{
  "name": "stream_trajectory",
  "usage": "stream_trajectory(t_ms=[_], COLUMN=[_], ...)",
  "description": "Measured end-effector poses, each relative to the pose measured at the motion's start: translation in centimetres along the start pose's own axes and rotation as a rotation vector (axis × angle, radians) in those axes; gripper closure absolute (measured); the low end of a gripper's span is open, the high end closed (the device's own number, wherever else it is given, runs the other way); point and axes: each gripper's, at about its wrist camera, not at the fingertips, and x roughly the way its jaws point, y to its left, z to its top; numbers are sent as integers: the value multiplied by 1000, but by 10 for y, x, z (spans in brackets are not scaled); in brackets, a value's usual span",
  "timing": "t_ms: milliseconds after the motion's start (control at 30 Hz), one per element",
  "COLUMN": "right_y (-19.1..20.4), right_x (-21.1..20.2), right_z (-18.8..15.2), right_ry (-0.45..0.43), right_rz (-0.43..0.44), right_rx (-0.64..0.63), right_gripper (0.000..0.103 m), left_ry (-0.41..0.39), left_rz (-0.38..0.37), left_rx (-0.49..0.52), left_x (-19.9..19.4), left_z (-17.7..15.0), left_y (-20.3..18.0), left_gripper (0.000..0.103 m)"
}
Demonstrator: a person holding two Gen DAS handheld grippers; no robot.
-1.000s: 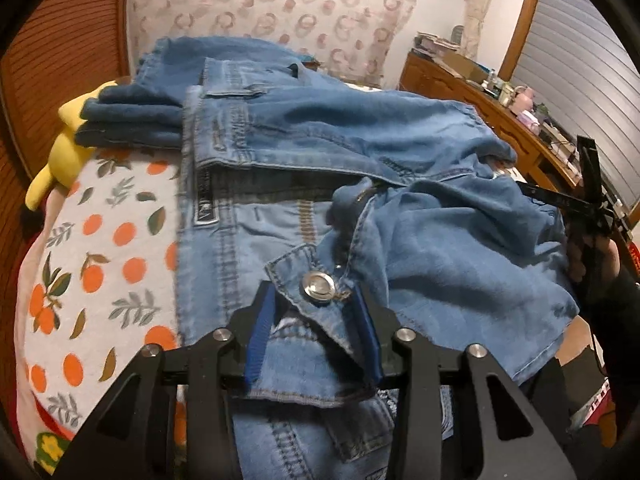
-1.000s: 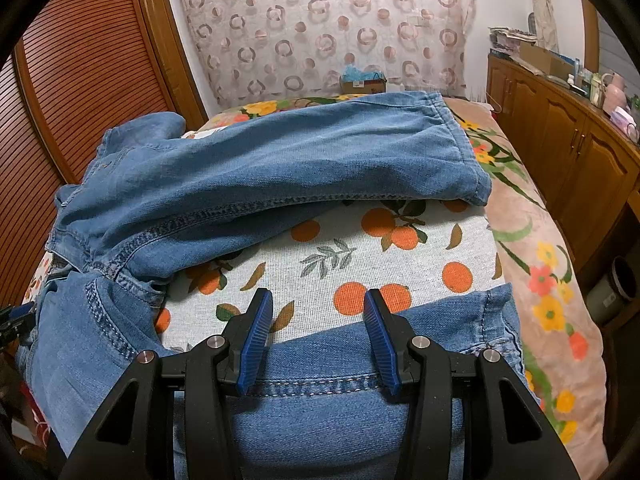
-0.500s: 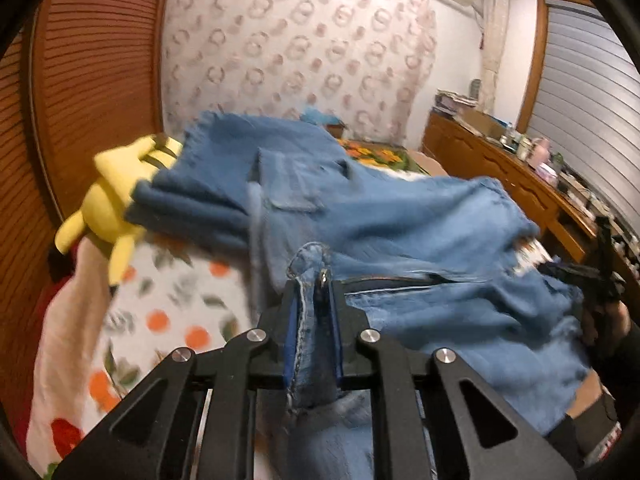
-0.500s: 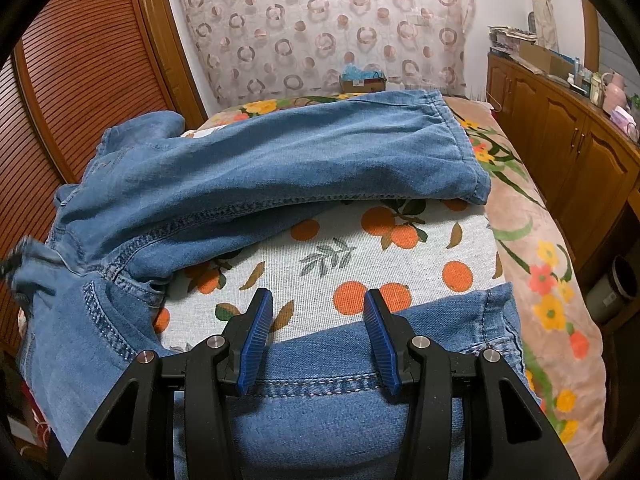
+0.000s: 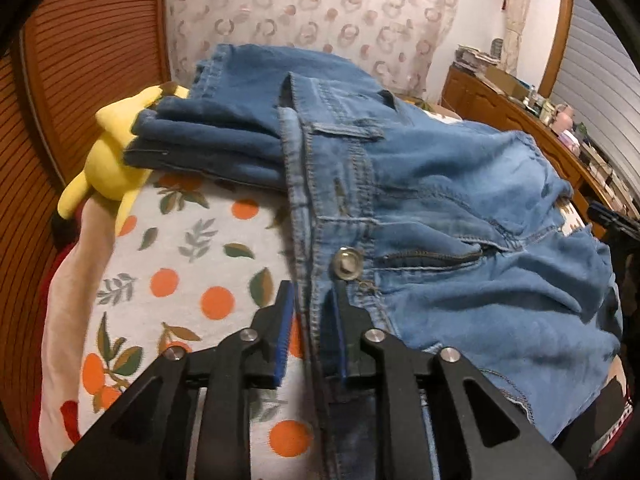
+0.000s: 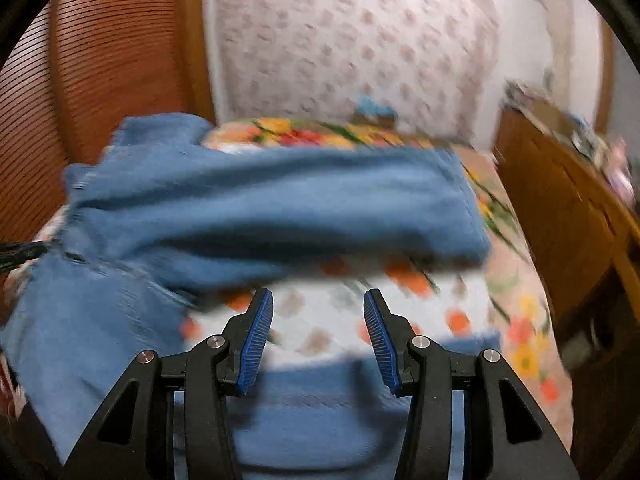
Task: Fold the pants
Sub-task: 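Move the right gripper to the waistband beside the left gripper and grasp it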
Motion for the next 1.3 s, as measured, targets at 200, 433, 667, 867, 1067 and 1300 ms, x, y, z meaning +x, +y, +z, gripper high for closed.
stream_trajectory(t_ms=[200,433,667,867,1067,1300], right_y=[79,195,249,261,251,228], right_x=[8,54,87,97,90,66], right_z=[43,68,63,80,79,98], right_ry=[-8,106,192,204,174,45], right_rz=[196,412,388,322,325,361], right_rx=[-53,-169,-304,-343,-391,-239], right_gripper=[52,52,53,85,99,99], left_ry=[-89,-55,-44,-51,-45,-10], left_rz=[-33,-26,-57,-74,-66,-45], left_rx=[12,29,24,45,64,43], left_x=[-18,-6,0,-1,5,16], left_z=[3,3,-3,4,7,6], left_y=[2,5,9,4,-2,3], left_gripper=[61,61,61,61,61,61])
